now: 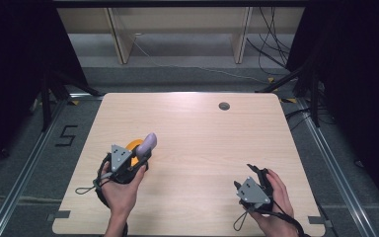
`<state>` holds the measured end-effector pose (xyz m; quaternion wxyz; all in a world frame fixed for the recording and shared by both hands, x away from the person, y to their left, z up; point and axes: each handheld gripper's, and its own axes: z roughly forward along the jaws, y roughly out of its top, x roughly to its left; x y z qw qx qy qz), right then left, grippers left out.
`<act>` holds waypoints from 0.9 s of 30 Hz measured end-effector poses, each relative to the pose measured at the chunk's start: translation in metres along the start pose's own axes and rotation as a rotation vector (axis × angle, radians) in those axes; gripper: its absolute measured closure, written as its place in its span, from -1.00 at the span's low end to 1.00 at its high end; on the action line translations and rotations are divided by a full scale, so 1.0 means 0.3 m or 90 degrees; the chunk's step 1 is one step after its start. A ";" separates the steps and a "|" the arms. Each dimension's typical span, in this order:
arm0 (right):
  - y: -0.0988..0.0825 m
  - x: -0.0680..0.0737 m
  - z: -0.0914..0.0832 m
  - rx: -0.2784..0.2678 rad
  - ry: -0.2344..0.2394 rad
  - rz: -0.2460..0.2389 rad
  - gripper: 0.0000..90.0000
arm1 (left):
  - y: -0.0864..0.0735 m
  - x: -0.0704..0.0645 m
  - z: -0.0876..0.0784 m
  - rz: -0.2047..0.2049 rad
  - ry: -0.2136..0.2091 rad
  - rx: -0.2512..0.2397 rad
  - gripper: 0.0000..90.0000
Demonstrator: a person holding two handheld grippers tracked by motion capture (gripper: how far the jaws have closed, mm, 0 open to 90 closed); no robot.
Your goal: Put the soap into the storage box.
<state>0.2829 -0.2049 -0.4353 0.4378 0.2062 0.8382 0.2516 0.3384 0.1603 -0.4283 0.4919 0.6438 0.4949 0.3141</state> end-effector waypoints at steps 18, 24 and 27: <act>0.001 0.001 0.002 -0.001 0.002 0.000 -0.24 | -0.065 0.097 0.060 -0.007 0.098 0.028 0.30; 0.001 0.000 0.002 -0.001 0.004 -0.002 -0.24 | -0.087 0.118 0.094 -0.007 0.113 0.051 0.30; 0.001 0.000 0.003 -0.001 0.004 -0.002 -0.24 | -0.101 0.125 0.113 -0.004 0.115 0.063 0.30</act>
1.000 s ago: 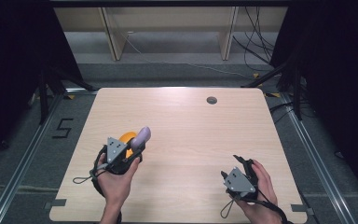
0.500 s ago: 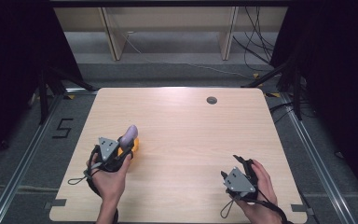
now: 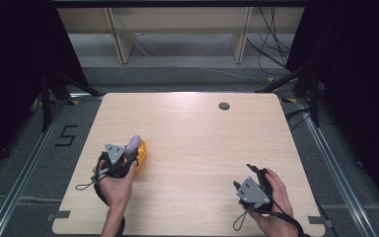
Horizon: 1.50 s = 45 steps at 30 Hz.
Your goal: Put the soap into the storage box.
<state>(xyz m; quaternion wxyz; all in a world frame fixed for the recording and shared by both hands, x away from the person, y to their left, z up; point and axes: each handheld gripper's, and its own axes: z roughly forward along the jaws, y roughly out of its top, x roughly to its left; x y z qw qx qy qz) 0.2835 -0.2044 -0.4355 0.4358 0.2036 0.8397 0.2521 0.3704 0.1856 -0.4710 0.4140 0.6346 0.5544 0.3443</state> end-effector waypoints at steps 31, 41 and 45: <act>0.021 0.005 -0.007 -0.006 0.014 0.007 -0.24 | -0.024 -0.005 0.073 0.005 0.007 0.104 0.29; 0.019 0.000 -0.016 -0.007 0.017 0.028 -0.25 | 0.003 -0.002 0.053 0.000 -0.001 0.130 0.15; 0.008 -0.010 -0.020 -0.005 0.019 0.029 -0.26 | 0.023 -0.007 0.031 -0.011 -0.009 0.123 -0.11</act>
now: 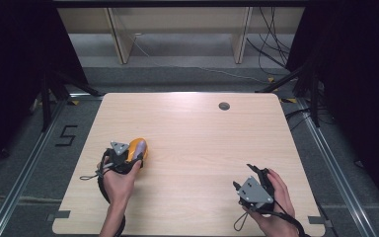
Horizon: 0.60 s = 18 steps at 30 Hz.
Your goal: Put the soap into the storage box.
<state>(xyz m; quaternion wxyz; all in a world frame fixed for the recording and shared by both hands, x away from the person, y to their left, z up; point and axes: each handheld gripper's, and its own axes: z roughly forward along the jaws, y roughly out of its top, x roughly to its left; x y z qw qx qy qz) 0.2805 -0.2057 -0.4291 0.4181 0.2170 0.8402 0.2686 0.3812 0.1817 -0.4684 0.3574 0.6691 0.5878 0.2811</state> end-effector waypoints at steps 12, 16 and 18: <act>-0.010 -0.018 0.005 0.003 0.005 0.021 -0.26 | 0.127 -0.039 -0.055 0.015 -0.062 -0.004 -0.19; -0.013 -0.022 0.008 0.008 0.019 0.054 -0.23 | 0.178 -0.061 -0.020 0.081 -0.109 0.040 -0.19; -0.014 -0.027 0.002 -0.014 0.024 0.074 -0.15 | 0.204 -0.070 -0.010 0.109 -0.123 0.020 -0.17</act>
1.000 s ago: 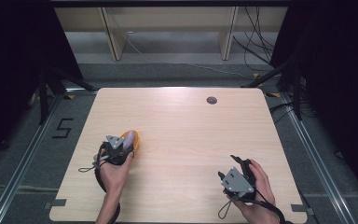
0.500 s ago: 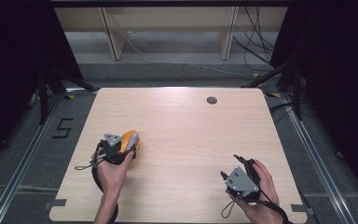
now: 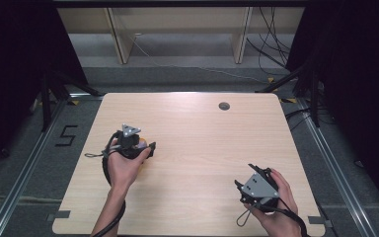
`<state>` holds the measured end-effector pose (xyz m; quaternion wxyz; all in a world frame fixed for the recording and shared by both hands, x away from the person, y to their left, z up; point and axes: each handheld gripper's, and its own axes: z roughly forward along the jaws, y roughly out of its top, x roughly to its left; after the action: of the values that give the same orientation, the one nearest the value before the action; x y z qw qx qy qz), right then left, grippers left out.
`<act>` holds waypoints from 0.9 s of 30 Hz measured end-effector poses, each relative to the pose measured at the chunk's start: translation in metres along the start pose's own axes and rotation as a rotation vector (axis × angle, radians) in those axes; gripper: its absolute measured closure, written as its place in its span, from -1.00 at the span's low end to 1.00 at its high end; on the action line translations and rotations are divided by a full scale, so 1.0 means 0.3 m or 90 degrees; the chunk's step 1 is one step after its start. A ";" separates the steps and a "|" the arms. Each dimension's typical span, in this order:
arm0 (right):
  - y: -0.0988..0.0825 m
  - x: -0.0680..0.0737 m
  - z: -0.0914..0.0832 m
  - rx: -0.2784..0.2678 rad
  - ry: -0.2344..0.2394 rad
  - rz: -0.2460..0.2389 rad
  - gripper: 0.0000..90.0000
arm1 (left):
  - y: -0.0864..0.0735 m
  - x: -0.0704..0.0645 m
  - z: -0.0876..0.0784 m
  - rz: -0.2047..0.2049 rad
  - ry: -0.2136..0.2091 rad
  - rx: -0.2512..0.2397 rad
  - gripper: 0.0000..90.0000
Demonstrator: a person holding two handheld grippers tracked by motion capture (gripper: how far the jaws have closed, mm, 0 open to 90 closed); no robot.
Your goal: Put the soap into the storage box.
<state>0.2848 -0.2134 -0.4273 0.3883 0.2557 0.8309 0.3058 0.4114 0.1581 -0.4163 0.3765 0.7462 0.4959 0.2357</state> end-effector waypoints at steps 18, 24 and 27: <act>-0.016 -0.016 -0.002 0.015 0.025 0.049 -0.14 | 0.029 0.016 -0.011 0.029 -0.168 0.001 -0.19; -0.029 -0.032 -0.006 0.015 0.027 0.061 -0.13 | -0.052 0.017 -0.072 0.070 -0.183 -0.039 -0.19; -0.038 -0.042 -0.008 0.022 0.029 0.072 -0.13 | -0.094 0.014 -0.105 0.099 -0.195 -0.064 -0.20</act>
<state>0.2879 -0.2301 -0.4279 0.3468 0.3018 0.8289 0.3187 0.3743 0.1786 -0.4199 0.4650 0.7898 0.3613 0.1716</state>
